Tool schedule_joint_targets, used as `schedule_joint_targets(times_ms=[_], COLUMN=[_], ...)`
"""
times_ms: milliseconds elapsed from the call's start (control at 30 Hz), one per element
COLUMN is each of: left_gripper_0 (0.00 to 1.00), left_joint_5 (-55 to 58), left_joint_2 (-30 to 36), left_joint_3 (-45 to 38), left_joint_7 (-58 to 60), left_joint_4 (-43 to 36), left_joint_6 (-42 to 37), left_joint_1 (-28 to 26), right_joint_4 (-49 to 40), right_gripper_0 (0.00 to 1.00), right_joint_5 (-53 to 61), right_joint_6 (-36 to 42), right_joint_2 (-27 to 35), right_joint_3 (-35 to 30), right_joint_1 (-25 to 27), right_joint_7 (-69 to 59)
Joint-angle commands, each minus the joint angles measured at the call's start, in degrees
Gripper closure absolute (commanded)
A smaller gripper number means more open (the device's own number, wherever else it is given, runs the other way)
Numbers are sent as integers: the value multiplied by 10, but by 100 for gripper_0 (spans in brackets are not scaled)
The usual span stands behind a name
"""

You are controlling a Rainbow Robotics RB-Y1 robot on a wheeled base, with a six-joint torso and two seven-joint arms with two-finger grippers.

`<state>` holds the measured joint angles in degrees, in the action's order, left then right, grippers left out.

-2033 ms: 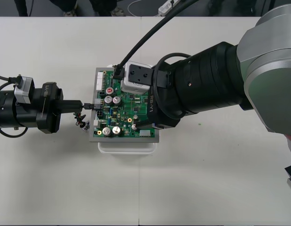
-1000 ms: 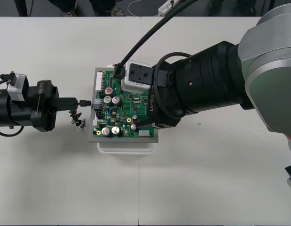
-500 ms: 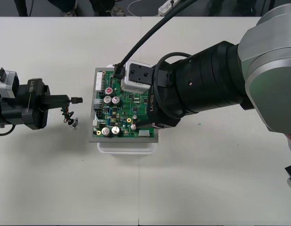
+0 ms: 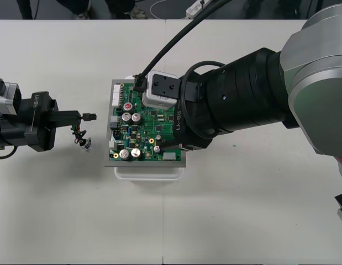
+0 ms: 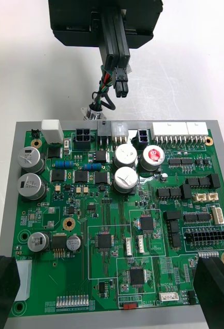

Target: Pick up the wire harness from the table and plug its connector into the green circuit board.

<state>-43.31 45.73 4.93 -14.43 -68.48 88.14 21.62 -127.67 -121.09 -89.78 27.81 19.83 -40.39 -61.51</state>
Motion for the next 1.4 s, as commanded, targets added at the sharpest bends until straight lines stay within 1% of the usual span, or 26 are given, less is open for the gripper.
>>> schedule_joint_targets(times_ms=[33, 600, 1400], left_gripper_0=[100, 100, 100], left_joint_5=[3, 0, -12], left_joint_2=[19, 9, -7], left_joint_3=[5, 17, 24], left_joint_7=[-15, -5, 11], left_joint_4=[-20, -33, -35], left_joint_6=[19, 19, 19], left_joint_1=[-2, 3, 22], right_joint_4=[-4, -4, -4], right_gripper_0=[1, 1, 1], right_joint_5=[6, 8, 9], right_joint_6=[-2, -2, -2], right_joint_2=[-8, -9, -8], right_joint_3=[-17, -20, -21], right_joint_1=[-17, -17, -17], right_joint_7=[16, 16, 15])
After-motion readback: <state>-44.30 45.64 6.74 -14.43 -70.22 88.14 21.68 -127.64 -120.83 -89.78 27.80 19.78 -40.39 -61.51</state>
